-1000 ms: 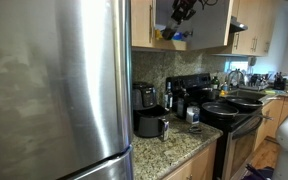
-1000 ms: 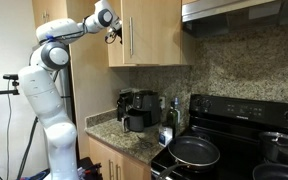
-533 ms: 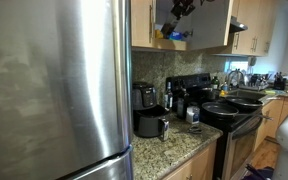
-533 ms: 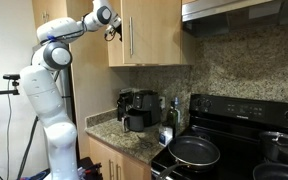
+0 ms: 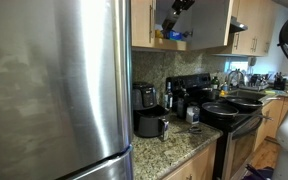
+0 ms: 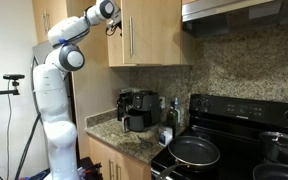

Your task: Open the airfryer, place the bottle of black pepper inside the open upper cabinet, close the open upper cabinet

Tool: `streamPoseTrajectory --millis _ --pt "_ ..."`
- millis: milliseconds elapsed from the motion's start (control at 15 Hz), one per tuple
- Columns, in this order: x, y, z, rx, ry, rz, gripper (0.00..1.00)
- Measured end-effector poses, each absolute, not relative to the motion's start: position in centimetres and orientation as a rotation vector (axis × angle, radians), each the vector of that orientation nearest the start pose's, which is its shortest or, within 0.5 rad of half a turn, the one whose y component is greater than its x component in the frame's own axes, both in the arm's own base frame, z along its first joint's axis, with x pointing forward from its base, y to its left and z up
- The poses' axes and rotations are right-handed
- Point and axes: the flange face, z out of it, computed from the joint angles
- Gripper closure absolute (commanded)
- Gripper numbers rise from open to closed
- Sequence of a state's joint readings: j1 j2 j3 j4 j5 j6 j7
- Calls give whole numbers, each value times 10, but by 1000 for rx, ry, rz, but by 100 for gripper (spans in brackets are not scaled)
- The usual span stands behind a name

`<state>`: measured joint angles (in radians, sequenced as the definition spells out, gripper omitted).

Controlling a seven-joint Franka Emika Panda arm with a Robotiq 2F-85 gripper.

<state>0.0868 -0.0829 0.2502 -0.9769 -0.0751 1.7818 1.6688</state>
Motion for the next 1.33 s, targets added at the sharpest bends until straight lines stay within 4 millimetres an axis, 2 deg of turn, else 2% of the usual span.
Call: streamPoseTrajectory --millis 133,200,267,333,667,867,1067,1333 --pt "429 155 958 -1832 1483 -668 66" --pt "440 158 955 -1827 1486 -667 41" --pt "453 162 951 -1819 1484 -679 41" --pt "464 167 948 -1811 1478 -687 66" --pt "486 170 931 -1828 1494 -622 66" --pt "501 156 929 -1793 1459 -531 66" --pt "527 138 920 -1752 1411 -471 66" --pt "555 133 907 -1709 1347 -429 66"
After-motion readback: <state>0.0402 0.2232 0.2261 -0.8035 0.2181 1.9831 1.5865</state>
